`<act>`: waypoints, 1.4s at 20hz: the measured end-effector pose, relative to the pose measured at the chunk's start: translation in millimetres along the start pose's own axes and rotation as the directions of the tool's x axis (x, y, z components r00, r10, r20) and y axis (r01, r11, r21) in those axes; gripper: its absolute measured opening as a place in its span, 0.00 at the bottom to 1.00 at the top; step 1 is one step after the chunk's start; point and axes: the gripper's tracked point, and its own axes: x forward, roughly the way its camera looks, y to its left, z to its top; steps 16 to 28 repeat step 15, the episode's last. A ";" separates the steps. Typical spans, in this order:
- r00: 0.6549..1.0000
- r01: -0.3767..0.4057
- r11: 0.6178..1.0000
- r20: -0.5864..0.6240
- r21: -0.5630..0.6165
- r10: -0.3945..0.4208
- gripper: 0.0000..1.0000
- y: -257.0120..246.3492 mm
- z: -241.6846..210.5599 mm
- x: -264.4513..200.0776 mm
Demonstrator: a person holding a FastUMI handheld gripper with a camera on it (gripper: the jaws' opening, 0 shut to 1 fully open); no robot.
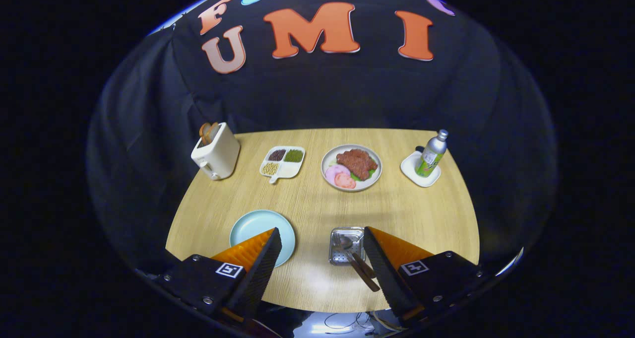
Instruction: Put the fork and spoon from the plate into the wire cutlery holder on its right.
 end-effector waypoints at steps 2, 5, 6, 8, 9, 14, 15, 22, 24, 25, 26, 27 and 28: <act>0.996 0.015 0.999 0.093 0.044 -0.019 0.99 -2.7 6.2 -17.3; 0.976 0.056 0.995 0.205 0.082 -0.072 0.99 -16.6 10.7 -38.9; 0.966 0.074 0.993 0.241 0.093 -0.095 0.99 -23.6 13.3 -46.3; 0.940 0.111 0.987 0.310 0.114 -0.142 0.99 -36.0 17.2 -57.0; 0.931 0.120 0.985 0.331 0.122 -0.155 0.99 -40.8 17.6 -61.3; 0.915 0.107 0.989 0.378 0.105 -0.139 0.98 -40.5 12.8 -68.9; 0.917 0.097 0.990 0.378 0.099 -0.128 0.98 -37.6 10.4 -68.0; 0.917 0.097 0.990 0.378 0.099 -0.128 0.98 -37.6 10.4 -68.0; 0.917 0.097 0.990 0.378 0.099 -0.128 0.98 -37.6 10.4 -68.0; 0.917 0.097 0.990 0.378 0.099 -0.128 0.98 -37.6 10.4 -68.0; 0.917 0.097 0.990 0.378 0.099 -0.128 0.98 -37.6 10.4 -68.0; 0.917 0.097 0.990 0.378 0.099 -0.128 0.98 -37.6 10.4 -68.0; 0.917 0.097 0.990 0.378 0.099 -0.128 0.98 -37.6 10.4 -68.0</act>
